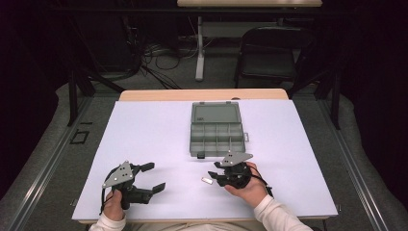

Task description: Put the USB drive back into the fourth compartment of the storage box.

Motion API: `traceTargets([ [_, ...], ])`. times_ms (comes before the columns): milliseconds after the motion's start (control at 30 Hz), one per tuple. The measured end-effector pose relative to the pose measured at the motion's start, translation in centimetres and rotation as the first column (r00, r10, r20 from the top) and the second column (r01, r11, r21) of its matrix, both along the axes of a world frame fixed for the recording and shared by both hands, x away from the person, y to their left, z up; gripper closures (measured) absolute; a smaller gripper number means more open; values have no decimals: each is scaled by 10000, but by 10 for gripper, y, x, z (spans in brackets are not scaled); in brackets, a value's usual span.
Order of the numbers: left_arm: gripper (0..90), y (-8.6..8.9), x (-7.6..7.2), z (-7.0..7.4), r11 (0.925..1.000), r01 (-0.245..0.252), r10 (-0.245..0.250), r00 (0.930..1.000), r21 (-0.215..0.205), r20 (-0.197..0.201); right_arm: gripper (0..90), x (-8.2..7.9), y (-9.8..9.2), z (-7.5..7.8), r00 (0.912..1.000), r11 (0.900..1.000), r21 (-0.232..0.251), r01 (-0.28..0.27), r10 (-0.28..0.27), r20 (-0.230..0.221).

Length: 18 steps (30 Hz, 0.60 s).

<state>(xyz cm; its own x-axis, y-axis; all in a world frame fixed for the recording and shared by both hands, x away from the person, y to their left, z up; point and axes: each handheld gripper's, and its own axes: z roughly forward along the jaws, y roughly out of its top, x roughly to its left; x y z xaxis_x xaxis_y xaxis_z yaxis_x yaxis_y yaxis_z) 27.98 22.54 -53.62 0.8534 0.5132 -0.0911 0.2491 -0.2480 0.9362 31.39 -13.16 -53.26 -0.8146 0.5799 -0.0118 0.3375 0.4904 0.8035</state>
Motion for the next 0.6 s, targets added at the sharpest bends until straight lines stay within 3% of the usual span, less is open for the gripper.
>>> traceTargets([
  [267,156,0,0,0,10000,36,-36,10000,-1,13,604,0,6,-7,9991,9993,71,-373,375,-173],
  [600,157,0,0,0,10000,39,-39,10000,4,4,582,-2,8,-10,9995,9995,51,-309,309,-43],
])
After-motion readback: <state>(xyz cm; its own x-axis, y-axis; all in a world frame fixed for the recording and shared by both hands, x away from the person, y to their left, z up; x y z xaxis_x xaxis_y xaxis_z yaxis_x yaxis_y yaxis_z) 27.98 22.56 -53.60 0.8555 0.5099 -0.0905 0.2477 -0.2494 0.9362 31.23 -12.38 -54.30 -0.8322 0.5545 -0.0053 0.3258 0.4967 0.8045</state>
